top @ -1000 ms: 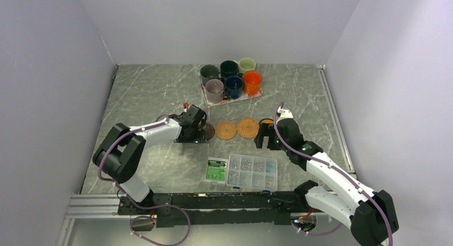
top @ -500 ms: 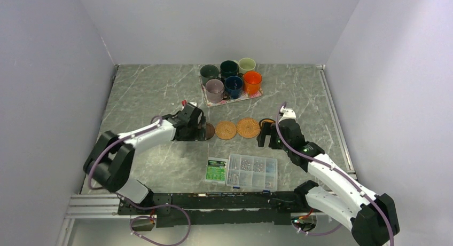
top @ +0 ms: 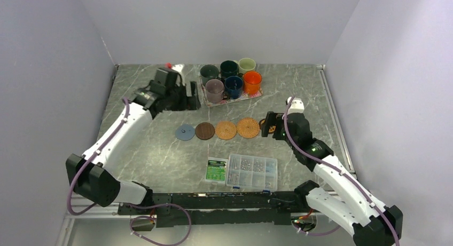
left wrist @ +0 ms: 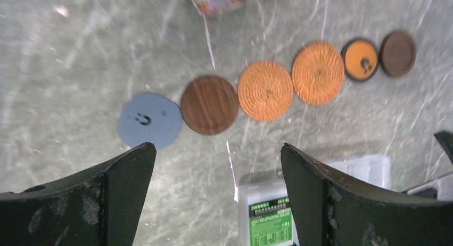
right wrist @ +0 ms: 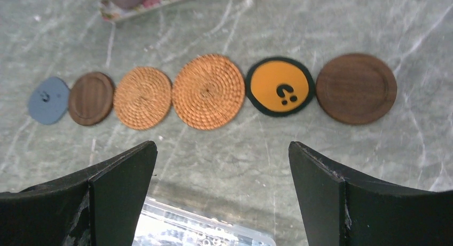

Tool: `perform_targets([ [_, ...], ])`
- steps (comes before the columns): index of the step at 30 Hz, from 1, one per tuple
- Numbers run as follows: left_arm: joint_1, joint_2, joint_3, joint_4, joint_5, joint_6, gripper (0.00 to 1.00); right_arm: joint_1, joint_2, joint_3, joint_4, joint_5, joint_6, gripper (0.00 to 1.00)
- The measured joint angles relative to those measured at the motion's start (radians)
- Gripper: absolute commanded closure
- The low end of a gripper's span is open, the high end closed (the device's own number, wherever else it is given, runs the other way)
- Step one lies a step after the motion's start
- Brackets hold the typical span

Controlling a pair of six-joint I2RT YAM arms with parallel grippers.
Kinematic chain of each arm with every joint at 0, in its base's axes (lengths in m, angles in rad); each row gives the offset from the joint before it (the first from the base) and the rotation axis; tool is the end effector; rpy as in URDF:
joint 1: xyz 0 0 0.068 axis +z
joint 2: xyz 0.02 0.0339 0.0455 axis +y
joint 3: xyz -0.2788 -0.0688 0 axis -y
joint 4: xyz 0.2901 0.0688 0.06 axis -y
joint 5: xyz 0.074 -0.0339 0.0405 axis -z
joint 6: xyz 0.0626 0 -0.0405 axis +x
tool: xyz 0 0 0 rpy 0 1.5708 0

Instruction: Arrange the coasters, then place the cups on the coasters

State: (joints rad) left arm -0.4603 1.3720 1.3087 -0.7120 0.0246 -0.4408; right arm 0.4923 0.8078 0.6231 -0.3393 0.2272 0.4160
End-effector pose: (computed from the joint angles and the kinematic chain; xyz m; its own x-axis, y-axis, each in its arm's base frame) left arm 0.3181 -0.1594 0.3327 -0.7633 -0.0976 -0.6386 0.1483 0.9356 -0.3203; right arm 0.2185 0.1012 0.2532 -0.5200 0.1679 -0.8375 -0.0858 0.9653 0.2468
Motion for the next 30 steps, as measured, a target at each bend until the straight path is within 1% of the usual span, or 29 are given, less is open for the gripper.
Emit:
perform_targets([
  [3,0.097,-0.004,0.07,-0.018,0.028,0.039,0.06,0.0,0.018,0.062,-0.008,-0.002,-0.01,0.0],
  [6,0.169,-0.013,0.1,-0.005,0.013,0.073,0.06,0.0,0.097,0.156,-0.019,0.003,-0.009,0.01],
  [8,0.185,-0.024,0.1,0.015,-0.004,0.101,0.06,0.0,0.174,0.222,-0.022,0.003,-0.01,0.03],
  [12,0.229,-0.048,0.098,0.037,-0.023,0.151,0.06,-0.004,0.384,0.378,-0.028,-0.003,-0.013,0.05],
  [15,0.263,-0.087,0.048,0.089,-0.055,0.177,0.06,-0.009,0.517,0.463,-0.026,-0.012,-0.008,0.07],
  [18,0.273,-0.108,0.003,0.091,-0.071,0.19,0.06,-0.02,0.637,0.538,-0.013,-0.014,0.006,0.09],
  [24,0.273,-0.095,-0.013,0.097,-0.062,0.191,0.06,-0.036,0.843,0.679,0.042,-0.027,0.043,0.13],
  [30,0.273,-0.095,-0.013,0.101,-0.029,0.188,0.06,-0.038,1.048,0.844,0.066,-0.01,0.095,0.12],
])
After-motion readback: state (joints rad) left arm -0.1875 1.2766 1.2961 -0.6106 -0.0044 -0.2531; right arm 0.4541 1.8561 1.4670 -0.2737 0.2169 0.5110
